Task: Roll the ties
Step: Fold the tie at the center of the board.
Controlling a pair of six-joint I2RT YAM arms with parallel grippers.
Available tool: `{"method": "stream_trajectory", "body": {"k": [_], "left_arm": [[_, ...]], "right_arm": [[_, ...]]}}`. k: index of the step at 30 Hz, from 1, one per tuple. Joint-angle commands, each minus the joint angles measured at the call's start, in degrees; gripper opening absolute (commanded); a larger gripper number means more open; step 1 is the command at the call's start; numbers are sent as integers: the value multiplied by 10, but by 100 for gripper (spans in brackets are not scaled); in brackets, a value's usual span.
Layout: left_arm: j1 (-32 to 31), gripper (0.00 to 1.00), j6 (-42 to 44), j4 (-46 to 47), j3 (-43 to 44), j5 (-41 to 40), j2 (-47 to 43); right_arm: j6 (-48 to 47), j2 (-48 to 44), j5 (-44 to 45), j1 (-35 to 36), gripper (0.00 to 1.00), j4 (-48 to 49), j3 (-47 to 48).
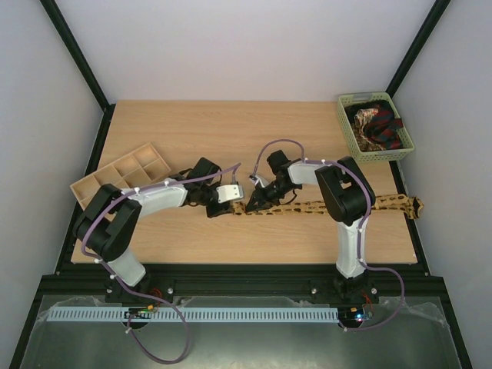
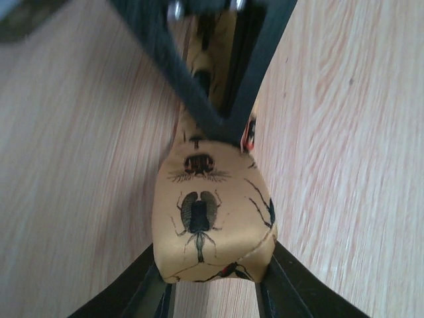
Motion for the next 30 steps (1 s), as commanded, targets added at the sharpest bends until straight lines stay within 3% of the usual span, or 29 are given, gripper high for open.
{"method": "stream_trajectory", "body": {"k": [1,7,15,23,30], "left_arm": [[-27,32,-28,23,34,21,-3],[-43,33,-74,68,66,22,41],[-48,31,-61,61,75,20,70],[-47,30,-38,43,60,24,52],[-52,30,-24,36,69,26,57]], "right_arm": [[-5,20,27,1,5,-13,-10],[-8,16,17,1,6,-23,-2],[-49,-16,14,-14,14,-75,3],[-88,-51,-14,-36,28,-124,-23],[-80,-85,-93,-75,42,-124,-37]]}}
